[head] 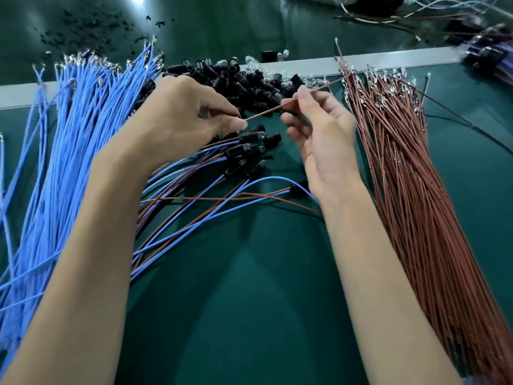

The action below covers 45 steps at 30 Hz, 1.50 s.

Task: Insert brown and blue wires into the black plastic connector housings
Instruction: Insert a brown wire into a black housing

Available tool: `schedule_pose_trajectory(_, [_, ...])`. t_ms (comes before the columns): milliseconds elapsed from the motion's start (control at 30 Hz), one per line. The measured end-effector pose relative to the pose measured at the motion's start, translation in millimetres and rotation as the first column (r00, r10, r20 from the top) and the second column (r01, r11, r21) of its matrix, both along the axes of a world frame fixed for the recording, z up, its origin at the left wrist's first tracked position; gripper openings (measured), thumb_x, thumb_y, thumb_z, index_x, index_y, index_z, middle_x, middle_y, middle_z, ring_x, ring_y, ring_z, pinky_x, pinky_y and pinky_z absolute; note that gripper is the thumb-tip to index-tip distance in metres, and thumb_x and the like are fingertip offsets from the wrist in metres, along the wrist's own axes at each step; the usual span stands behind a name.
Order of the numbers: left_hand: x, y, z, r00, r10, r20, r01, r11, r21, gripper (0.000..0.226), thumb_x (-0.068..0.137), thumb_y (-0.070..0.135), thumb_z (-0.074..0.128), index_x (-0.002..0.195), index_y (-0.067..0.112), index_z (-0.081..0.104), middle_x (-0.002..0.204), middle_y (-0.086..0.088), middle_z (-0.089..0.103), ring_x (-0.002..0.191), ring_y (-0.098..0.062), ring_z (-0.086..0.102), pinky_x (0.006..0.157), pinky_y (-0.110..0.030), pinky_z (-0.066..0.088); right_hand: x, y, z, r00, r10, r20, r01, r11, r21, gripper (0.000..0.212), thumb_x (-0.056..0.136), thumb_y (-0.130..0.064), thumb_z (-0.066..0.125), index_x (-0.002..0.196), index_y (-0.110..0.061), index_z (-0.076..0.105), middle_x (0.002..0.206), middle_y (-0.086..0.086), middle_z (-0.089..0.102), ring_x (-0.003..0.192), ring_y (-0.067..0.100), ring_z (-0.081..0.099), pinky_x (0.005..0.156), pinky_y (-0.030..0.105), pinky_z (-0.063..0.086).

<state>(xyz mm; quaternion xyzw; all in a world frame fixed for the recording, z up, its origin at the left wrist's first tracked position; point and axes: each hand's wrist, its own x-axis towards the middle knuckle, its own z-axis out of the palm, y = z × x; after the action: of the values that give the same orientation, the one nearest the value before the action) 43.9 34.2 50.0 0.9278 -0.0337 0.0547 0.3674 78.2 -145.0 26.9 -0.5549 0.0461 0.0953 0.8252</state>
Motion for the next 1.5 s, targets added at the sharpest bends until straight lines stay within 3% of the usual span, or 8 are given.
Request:
schedule_pose_trajectory(167, [1,-10,2,0.998,-0.048,0.031,0.047,0.998,0.031,0.020,0.083,0.030,0.071,0.094,0.014,0.076,0.084,-0.005,0.071,0.074,-0.021,0.061,0.075,-0.032,0.047,-7,1,-4,0.976,0.209,0.054,-0.182,0.930,-0.321,0.014,0.083,-0.011,0.072,0.072,-0.017,0.068,0.068,-0.004,0.068,0.063,0.004,0.060,0.058,0.016,0.045])
schedule_pose_trajectory(367, [1,-7,-2,1.000,-0.016,0.018,0.015,0.999,0.042,0.020,0.082,0.035,0.072,0.091,0.018,0.076,0.077,-0.009,0.070,0.076,-0.029,0.062,0.075,-0.040,0.049,-1,-2,1,0.998,-0.040,-0.052,0.043,0.997,0.066,0.016,0.093,-0.009,0.060,0.077,-0.007,0.062,0.069,0.004,0.070,0.053,0.005,0.061,0.051,0.013,0.048])
schedule_pose_trajectory(533, [1,-20,-3,0.999,-0.041,0.025,0.042,0.999,-0.015,0.020,0.083,0.036,0.070,0.091,0.019,0.075,0.078,-0.009,0.071,0.076,-0.028,0.063,0.074,-0.039,0.047,-8,2,-1,0.989,0.087,0.119,-0.060,0.974,-0.220,0.014,0.086,-0.010,0.068,0.072,-0.012,0.068,0.070,0.001,0.069,0.058,0.004,0.059,0.055,0.014,0.045])
schedule_pose_trajectory(600, [2,-20,-4,0.999,-0.034,0.016,0.034,0.999,-0.001,0.022,0.083,0.038,0.070,0.093,0.019,0.075,0.078,-0.009,0.071,0.077,-0.028,0.064,0.074,-0.038,0.049,-8,6,1,0.991,0.099,0.085,-0.086,0.985,-0.151,0.008,0.088,-0.010,0.066,0.081,-0.010,0.065,0.075,0.004,0.069,0.060,0.008,0.063,0.057,0.015,0.049])
schedule_pose_trajectory(733, [3,-9,-6,0.999,0.044,0.000,-0.044,0.999,0.001,0.024,0.083,0.037,0.070,0.095,0.018,0.075,0.073,-0.001,0.068,0.066,-0.010,0.058,0.068,-0.014,0.045,0,4,2,0.991,-0.126,-0.051,0.133,0.980,0.150,0.010,0.096,-0.006,0.052,0.086,-0.005,0.052,0.074,0.010,0.064,0.055,0.015,0.065,0.053,0.017,0.053])
schedule_pose_trajectory(967, [1,-19,-5,0.999,0.026,-0.022,-0.026,1.000,0.013,0.019,0.084,0.034,0.070,0.091,0.018,0.075,0.078,-0.007,0.071,0.076,-0.023,0.063,0.075,-0.031,0.049,-2,-1,-5,0.998,0.014,0.060,0.001,0.968,-0.249,0.016,0.088,-0.012,0.067,0.073,-0.014,0.062,0.069,-0.003,0.065,0.054,0.000,0.057,0.051,0.013,0.044])
schedule_pose_trajectory(1167, [-1,-24,3,0.999,-0.010,-0.041,0.005,0.992,-0.123,0.018,0.086,0.033,0.069,0.091,0.017,0.074,0.079,-0.009,0.072,0.080,-0.028,0.065,0.074,-0.034,0.052,-1,-4,1,1.000,-0.010,0.022,0.014,0.982,-0.190,0.018,0.090,-0.013,0.066,0.072,-0.013,0.063,0.063,-0.005,0.067,0.052,0.001,0.057,0.050,0.014,0.044])
schedule_pose_trajectory(1500, [1,-46,6,0.990,0.033,0.141,-0.026,0.998,-0.054,0.024,0.088,0.037,0.065,0.096,0.016,0.074,0.078,0.001,0.064,0.067,-0.013,0.049,0.065,-0.026,0.039,-7,-5,9,0.998,0.028,0.062,-0.019,0.989,-0.149,0.019,0.088,-0.014,0.067,0.069,-0.017,0.062,0.063,-0.007,0.065,0.054,0.003,0.055,0.054,0.017,0.041])
